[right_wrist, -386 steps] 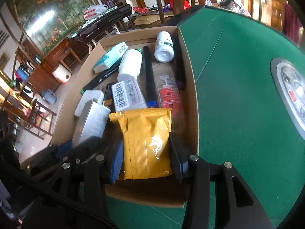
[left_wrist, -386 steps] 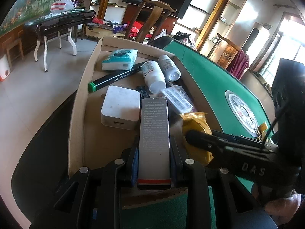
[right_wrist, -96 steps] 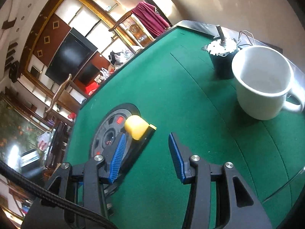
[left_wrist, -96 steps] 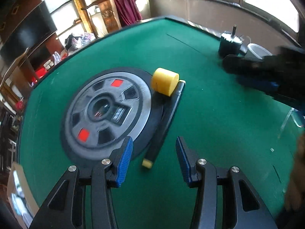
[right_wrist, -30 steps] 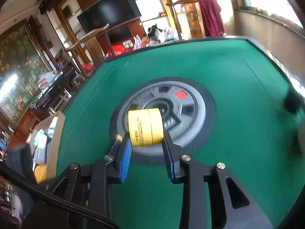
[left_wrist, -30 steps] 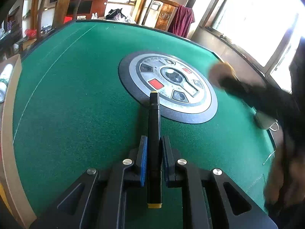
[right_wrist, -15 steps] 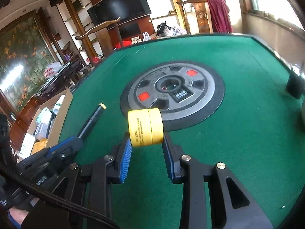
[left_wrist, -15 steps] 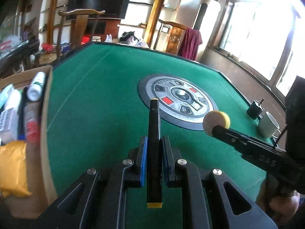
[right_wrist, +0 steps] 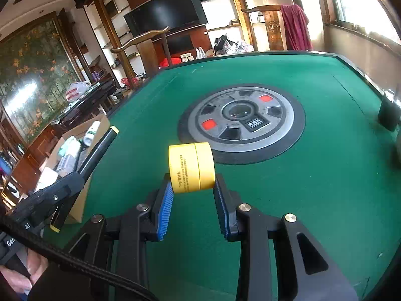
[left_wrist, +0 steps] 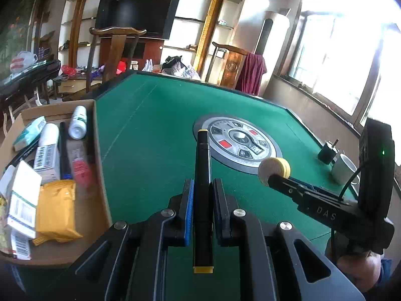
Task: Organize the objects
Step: 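Carry marker in left tool and tape roll in right tool over cardboard box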
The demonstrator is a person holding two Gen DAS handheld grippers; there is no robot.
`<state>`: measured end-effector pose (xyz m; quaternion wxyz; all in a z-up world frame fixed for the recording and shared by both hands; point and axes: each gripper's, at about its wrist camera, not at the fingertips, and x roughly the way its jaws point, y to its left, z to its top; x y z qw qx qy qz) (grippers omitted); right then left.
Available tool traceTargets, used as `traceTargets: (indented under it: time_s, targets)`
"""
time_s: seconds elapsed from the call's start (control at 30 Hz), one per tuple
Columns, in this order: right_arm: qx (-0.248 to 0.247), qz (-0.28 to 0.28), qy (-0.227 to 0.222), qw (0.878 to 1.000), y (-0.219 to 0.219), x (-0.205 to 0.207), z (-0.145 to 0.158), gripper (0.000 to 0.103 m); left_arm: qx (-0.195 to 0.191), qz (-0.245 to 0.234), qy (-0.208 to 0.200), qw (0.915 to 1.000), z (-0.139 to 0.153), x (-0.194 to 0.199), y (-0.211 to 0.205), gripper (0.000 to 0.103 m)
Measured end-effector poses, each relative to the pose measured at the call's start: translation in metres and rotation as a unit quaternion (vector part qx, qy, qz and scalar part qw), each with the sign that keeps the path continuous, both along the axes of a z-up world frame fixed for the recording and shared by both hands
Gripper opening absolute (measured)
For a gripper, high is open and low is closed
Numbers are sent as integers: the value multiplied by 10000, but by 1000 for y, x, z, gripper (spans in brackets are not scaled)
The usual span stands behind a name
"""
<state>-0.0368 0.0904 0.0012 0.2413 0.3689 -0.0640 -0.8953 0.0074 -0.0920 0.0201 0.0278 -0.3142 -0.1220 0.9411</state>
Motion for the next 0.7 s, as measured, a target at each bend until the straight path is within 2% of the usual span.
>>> traceTargets:
  time_s: [0.3,0.47,0.7]
  targets:
    - [-169,403,-24,9990,-39,24,6,29,205,269,280,9990,19,25,-40,12]
    - [-110,822,98,9965,-75,38,16,29,322,663,448,9963,29,39,-75,12]
    - [-8,1255,163,9920,-119,44,28,29,513,1250,503,9895,26,51,-129,12]
